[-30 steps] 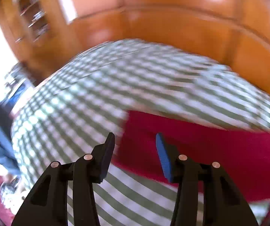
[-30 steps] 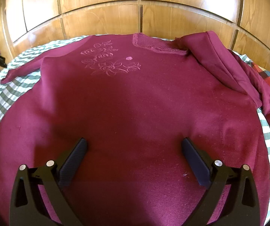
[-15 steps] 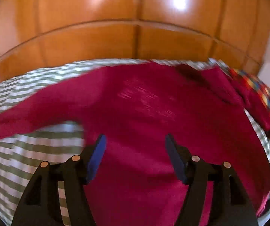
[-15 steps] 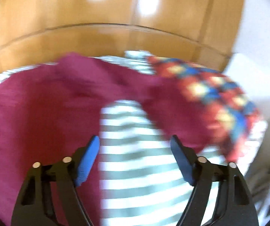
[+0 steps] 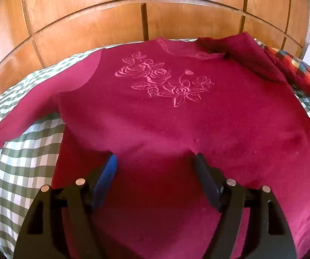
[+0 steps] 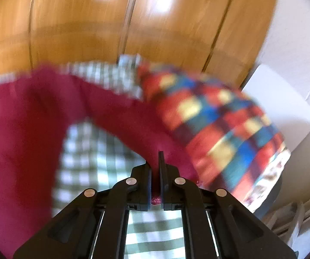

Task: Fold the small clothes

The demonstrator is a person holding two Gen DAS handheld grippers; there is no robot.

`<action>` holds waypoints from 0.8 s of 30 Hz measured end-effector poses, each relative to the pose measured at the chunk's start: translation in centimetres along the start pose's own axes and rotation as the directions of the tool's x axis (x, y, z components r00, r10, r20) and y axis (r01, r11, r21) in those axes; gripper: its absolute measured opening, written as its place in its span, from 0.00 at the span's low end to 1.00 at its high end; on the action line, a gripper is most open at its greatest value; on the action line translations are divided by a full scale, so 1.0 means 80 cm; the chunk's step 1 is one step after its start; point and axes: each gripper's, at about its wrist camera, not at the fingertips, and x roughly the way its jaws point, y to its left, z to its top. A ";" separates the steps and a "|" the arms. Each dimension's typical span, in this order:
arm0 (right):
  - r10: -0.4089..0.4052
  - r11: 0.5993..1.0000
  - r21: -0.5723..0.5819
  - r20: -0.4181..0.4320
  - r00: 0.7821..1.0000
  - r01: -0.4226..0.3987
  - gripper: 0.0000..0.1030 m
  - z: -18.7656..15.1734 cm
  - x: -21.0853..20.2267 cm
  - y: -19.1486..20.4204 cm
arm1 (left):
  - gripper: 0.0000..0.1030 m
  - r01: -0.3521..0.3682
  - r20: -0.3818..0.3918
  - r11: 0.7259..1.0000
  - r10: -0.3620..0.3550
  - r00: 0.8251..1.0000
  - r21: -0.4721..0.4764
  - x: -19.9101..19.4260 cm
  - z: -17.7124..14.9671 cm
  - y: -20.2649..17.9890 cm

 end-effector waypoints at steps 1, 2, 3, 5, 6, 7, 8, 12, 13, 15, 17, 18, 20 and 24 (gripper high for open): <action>0.010 0.999 0.043 0.051 0.999 -0.013 0.04 0.016 -0.023 -0.015 | 0.73 0.003 -0.001 1.000 -0.003 1.000 -0.003 0.000 -0.002 0.001; 0.012 0.997 0.072 0.084 0.996 -0.018 0.04 0.028 -0.036 -0.028 | 0.73 0.008 -0.002 1.000 -0.008 1.000 -0.006 0.003 0.000 0.001; 0.008 0.994 0.108 0.119 0.993 -0.021 0.04 0.041 -0.049 -0.042 | 0.74 0.011 -0.003 1.000 -0.011 1.000 -0.008 0.007 0.001 -0.001; 0.002 0.982 0.185 0.163 0.987 -0.033 0.04 0.066 -0.064 -0.073 | 0.75 0.011 -0.002 1.000 -0.011 1.000 -0.012 0.012 0.003 0.001; -0.009 0.974 0.222 0.174 0.985 -0.031 0.04 0.079 -0.064 -0.088 | 0.75 0.011 -0.002 1.000 -0.011 1.000 -0.012 0.012 0.003 0.001; -0.031 0.969 0.248 0.179 0.983 -0.014 0.04 0.090 -0.060 -0.099 | 0.76 0.010 -0.001 1.000 -0.011 1.000 -0.012 0.013 0.002 -0.001; -0.076 0.962 0.272 0.171 0.982 0.027 0.04 0.100 -0.056 -0.114 | 0.76 0.010 -0.002 1.000 -0.010 1.000 -0.012 0.013 0.002 -0.001; -0.216 0.925 0.323 0.021 0.976 0.198 0.04 0.138 0.025 -0.162 | 0.77 0.012 -0.001 1.000 -0.012 1.000 -0.012 0.014 0.001 0.000; -0.238 0.917 0.325 -0.020 0.971 0.232 0.04 0.141 0.042 -0.171 | 0.78 0.010 -0.001 1.000 -0.010 1.000 -0.012 0.015 0.002 -0.001; -0.326 0.894 0.282 -0.127 0.937 0.349 0.04 0.145 0.098 -0.187 | 0.78 0.005 0.000 1.000 -0.005 1.000 -0.009 0.015 0.001 -0.002; -0.378 0.872 0.237 -0.230 0.897 0.428 0.04 0.136 0.151 -0.197 | 0.78 0.001 0.002 1.000 -0.001 1.000 -0.008 0.017 0.001 -0.002; -0.392 0.867 0.220 -0.255 0.884 0.448 0.04 0.132 0.163 -0.198 | 0.79 0.000 0.002 1.000 0.000 1.000 -0.007 0.017 0.001 -0.002; -0.374 0.860 0.216 -0.350 0.859 0.463 0.04 0.107 0.205 -0.198 | 0.79 -0.001 0.002 1.000 0.001 1.000 -0.006 0.017 0.001 -0.003; -0.247 0.867 0.359 -0.291 0.924 0.345 0.33 0.092 0.178 -0.211 | 0.81 0.005 0.001 1.000 -0.005 1.000 -0.006 0.018 0.001 -0.002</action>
